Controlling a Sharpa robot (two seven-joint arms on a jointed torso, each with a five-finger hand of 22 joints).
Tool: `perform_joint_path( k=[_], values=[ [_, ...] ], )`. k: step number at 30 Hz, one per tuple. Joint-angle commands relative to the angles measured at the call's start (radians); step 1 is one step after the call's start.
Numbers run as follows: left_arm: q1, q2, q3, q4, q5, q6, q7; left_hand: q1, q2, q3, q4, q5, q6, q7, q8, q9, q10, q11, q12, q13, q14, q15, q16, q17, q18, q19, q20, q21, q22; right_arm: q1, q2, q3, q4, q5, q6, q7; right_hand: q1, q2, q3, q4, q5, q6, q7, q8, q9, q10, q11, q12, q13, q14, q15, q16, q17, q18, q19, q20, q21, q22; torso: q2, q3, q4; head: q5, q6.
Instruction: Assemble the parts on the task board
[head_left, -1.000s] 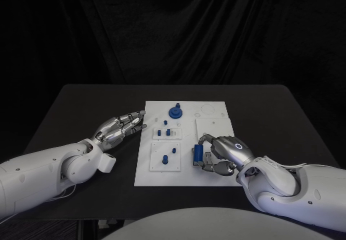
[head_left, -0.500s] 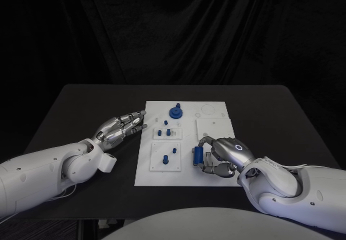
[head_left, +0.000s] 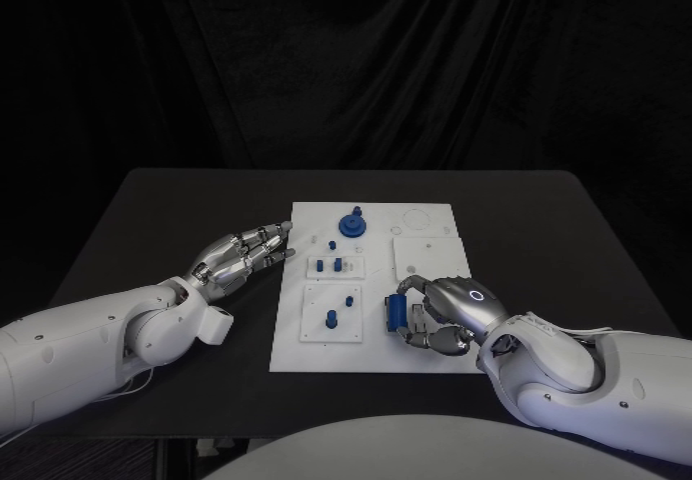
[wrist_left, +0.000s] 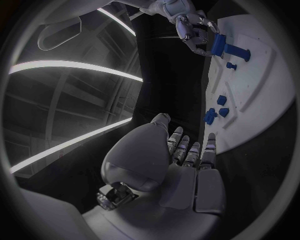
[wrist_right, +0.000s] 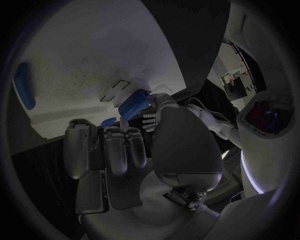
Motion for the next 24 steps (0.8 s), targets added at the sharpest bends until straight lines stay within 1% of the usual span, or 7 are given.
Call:
perform_joint_path(
  k=[1,5,6,8,12,15,24],
  values=[
    [-0.002,0.003,0.001,0.001,0.005,0.012,0.010,0.004,0.001,0.005,0.002,0.000,-0.004,0.003,0.005,0.001,0.000,0.003,0.003,0.001,-0.001,0.004,0.002,0.001,0.010,0.009,-0.001,0.005,0.001,-0.002,0.001,-0.002,-0.007,0.003,0.047,-0.008,0.008,-0.003,-0.004,-0.005,-0.011,-0.019,0.001,-0.025,-0.028,0.102,0.006,0.003,0.263,0.098,0.008,-0.007,0.237,0.012,0.017,0.006,-0.008,0.205,0.001,0.0002,0.0005,-0.001,0.000],
    [-0.002,0.004,0.001,0.000,0.005,0.013,0.010,0.004,0.001,0.005,0.002,0.000,-0.004,0.003,0.005,0.001,0.000,0.003,0.003,0.001,-0.001,0.004,0.002,0.001,0.010,0.009,-0.001,0.005,0.001,-0.002,0.004,-0.002,-0.012,0.003,0.057,-0.007,0.015,-0.005,-0.030,-0.003,-0.016,-0.047,0.002,-0.083,-0.088,0.102,0.003,0.003,0.263,0.096,0.006,-0.010,0.232,0.013,0.014,0.005,-0.015,0.204,0.000,0.0004,0.0016,-0.002,0.000],
    [-0.003,0.005,0.001,0.000,0.005,0.013,0.010,0.004,0.001,0.005,0.002,0.000,-0.004,0.003,0.005,0.001,0.000,0.003,0.003,0.001,-0.001,0.004,0.002,0.001,0.010,0.009,-0.001,0.005,0.001,-0.002,0.005,-0.002,-0.012,0.003,0.059,-0.007,0.022,-0.011,-0.059,0.000,-0.023,-0.079,-0.003,-0.129,-0.124,0.102,-0.003,0.003,0.263,0.095,0.003,-0.011,0.229,0.015,0.011,0.000,-0.020,0.202,0.000,0.0004,0.0016,-0.002,0.000],
    [-0.003,0.005,0.001,0.000,0.005,0.013,0.010,0.003,0.001,0.006,0.003,-0.001,-0.004,0.003,0.005,0.001,-0.001,0.003,0.003,0.001,-0.001,0.005,0.002,0.001,0.010,0.009,0.000,0.005,0.000,-0.002,0.006,-0.002,-0.014,0.003,0.064,-0.008,0.022,-0.018,-0.080,0.000,-0.068,-0.112,-0.005,-0.186,-0.160,0.102,-0.005,0.003,0.263,0.094,0.000,-0.013,0.226,0.015,0.010,-0.001,-0.023,0.202,0.001,0.0003,0.0007,0.000,0.000],
    [-0.003,0.004,0.001,0.000,0.005,0.013,0.010,0.003,0.001,0.006,0.003,-0.001,-0.004,0.003,0.005,0.001,-0.001,0.003,0.003,0.001,-0.001,0.005,0.002,0.001,0.010,0.009,0.000,0.005,0.000,-0.002,0.008,-0.002,-0.018,0.003,0.076,-0.013,0.024,-0.030,-0.103,0.002,-0.124,-0.144,-0.012,-0.270,-0.218,0.099,-0.011,-0.001,0.260,0.093,-0.005,-0.015,0.222,0.016,0.008,-0.006,-0.029,0.200,0.001,-0.0001,0.0002,0.000,0.000],
    [-0.004,0.004,0.001,-0.001,0.005,0.013,0.011,0.003,0.001,0.006,0.003,-0.001,-0.004,0.003,0.005,0.001,-0.001,0.003,0.003,0.001,-0.001,0.005,0.002,0.001,0.010,0.009,0.000,0.005,0.000,-0.002,0.009,-0.002,-0.019,0.003,0.077,-0.015,0.022,-0.034,-0.107,0.002,-0.135,-0.157,-0.021,-0.302,-0.238,0.093,-0.017,-0.008,0.254,0.093,-0.009,-0.014,0.224,0.016,0.008,-0.008,-0.029,0.200,0.001,-0.0005,0.0003,0.001,0.000],
    [-0.005,0.002,0.001,0.000,0.005,0.012,0.012,0.003,0.001,0.006,0.003,-0.001,-0.004,0.003,0.005,0.001,-0.001,0.003,0.003,0.001,-0.001,0.005,0.002,0.001,0.010,0.009,0.000,0.005,0.000,-0.002,-0.001,-0.001,-0.010,0.003,0.022,-0.008,0.022,-0.039,-0.113,0.003,-0.194,-0.135,-0.023,-0.321,-0.260,0.087,-0.019,-0.016,0.248,0.092,-0.013,-0.016,0.221,0.017,0.006,-0.013,-0.035,0.199,0.001,0.0002,0.0009,0.002,0.000]
  ],
)
